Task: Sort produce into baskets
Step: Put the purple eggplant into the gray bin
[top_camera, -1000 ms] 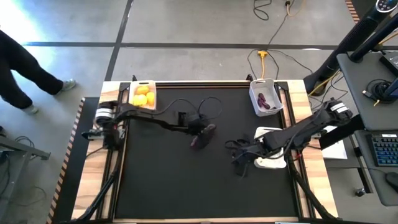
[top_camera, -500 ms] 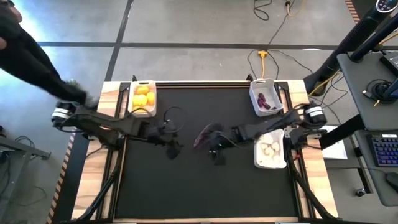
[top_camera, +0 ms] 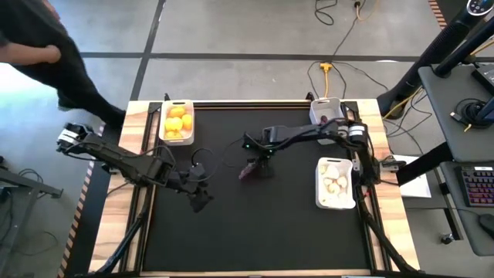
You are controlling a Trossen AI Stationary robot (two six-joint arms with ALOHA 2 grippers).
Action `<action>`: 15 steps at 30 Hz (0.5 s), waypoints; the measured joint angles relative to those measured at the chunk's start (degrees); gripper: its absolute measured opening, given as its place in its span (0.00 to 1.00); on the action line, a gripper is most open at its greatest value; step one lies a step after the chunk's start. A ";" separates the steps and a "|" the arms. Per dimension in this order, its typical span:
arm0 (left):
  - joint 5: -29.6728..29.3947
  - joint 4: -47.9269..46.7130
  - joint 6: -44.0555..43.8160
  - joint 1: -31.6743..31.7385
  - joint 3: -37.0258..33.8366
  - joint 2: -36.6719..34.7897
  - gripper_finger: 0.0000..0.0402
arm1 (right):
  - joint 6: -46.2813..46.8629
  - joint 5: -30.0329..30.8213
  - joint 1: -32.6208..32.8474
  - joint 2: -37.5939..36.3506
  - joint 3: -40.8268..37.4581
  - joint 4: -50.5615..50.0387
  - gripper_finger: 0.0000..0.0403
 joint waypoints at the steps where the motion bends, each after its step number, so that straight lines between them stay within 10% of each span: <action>1: 0.89 -0.41 -0.63 -0.60 -0.01 -0.36 0.72 | -0.02 -0.19 -0.33 0.85 0.54 -0.21 0.72; 15: 0.07 -10.93 -2.55 -5.06 -0.01 -2.82 0.72 | 10.81 -2.85 -0.93 -0.49 1.13 -2.57 0.42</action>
